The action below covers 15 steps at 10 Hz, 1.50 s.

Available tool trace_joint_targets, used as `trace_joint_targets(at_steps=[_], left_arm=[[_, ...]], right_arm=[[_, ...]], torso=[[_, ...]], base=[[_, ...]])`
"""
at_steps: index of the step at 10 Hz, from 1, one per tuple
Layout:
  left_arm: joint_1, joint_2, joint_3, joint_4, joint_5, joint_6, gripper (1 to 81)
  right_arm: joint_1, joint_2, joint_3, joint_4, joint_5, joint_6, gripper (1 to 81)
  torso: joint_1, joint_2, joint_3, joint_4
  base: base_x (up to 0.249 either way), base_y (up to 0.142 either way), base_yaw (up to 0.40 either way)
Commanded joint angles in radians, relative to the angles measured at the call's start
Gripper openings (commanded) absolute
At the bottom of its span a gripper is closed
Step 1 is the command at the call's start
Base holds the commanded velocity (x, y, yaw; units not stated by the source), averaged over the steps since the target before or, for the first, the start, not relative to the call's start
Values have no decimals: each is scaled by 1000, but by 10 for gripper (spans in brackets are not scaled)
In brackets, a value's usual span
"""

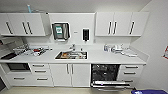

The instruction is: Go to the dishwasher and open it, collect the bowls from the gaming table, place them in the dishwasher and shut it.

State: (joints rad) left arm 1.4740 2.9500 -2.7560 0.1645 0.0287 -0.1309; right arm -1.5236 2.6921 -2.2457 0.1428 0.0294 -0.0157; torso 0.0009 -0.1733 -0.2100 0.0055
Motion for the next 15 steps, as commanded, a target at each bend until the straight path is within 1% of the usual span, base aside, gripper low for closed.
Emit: trace_joint_targets(at_steps=[1,11,15], left_arm=[[-50,-11,-4,9,56,4,10],[-50,-11,-4,13,59,4,10],[-50,-9,-4,13,59,4,10]], right_arm=[[47,-22,11,-6,-59,-3,10],[50,-19,11,-6,-59,-3,10],[49,-18,8,-6,-59,-3,10]], torso=[[0,0,0,0],[-1,0,0,0],[-1,-2,0,0]], base=[[156,0,0],[162,0,0],[163,-70,0]])
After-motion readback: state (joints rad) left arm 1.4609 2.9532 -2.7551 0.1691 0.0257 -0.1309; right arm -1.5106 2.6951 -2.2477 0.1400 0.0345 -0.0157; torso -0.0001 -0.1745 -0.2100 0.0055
